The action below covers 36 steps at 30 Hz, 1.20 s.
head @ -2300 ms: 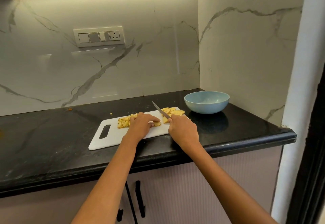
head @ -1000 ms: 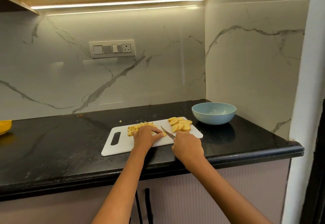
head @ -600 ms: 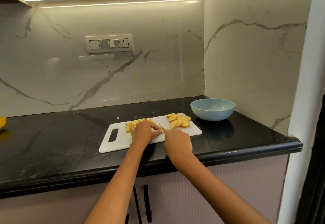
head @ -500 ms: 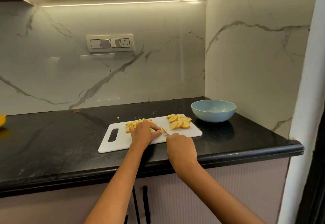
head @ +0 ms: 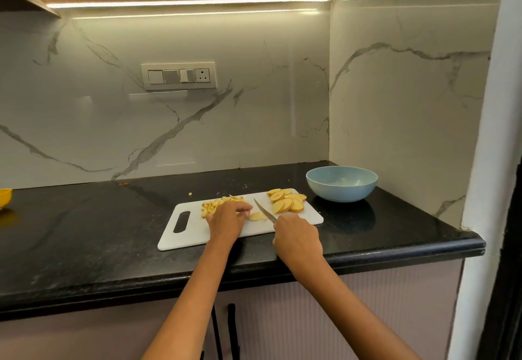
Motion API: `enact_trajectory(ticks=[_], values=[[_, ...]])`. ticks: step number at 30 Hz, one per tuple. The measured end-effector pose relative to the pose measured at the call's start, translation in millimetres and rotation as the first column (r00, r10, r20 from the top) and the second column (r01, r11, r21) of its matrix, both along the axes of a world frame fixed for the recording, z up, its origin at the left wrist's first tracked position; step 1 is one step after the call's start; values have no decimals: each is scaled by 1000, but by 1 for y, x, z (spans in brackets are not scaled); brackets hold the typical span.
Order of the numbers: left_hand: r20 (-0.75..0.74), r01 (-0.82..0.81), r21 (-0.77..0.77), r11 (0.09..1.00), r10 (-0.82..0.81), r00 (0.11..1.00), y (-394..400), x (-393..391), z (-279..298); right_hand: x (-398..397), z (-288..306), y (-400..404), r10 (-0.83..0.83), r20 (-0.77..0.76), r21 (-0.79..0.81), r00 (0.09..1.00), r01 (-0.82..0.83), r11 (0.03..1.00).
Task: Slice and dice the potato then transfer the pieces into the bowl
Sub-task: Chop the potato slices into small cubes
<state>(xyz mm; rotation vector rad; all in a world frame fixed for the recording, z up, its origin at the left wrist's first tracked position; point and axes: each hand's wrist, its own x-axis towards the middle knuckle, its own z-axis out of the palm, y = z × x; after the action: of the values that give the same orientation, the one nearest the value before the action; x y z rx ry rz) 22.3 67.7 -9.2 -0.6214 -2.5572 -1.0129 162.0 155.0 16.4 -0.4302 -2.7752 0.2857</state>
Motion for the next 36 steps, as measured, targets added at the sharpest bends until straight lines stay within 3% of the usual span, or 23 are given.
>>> enact_trajectory(ticks=[19, 26, 33, 36], values=[[-43, -55, -132, 990, 50, 998, 1, 11, 8, -9, 4, -21, 22, 22, 152, 1000, -25, 988], [-42, -48, -109, 993, 44, 998, 2, 10, 7, 3, -1, -24, 20, 12, 212, 1000, -22, 977], [22, -16, -15, 1000, 16, 1000, 0, 7, 2, -3, 2, -14, 3, 22, 78, 1000, -5, 997], [16, -84, 61, 995, 83, 996, -1, 7, 3, 1, 3, -7, 4, 12, -23, 1000, -4, 1000]])
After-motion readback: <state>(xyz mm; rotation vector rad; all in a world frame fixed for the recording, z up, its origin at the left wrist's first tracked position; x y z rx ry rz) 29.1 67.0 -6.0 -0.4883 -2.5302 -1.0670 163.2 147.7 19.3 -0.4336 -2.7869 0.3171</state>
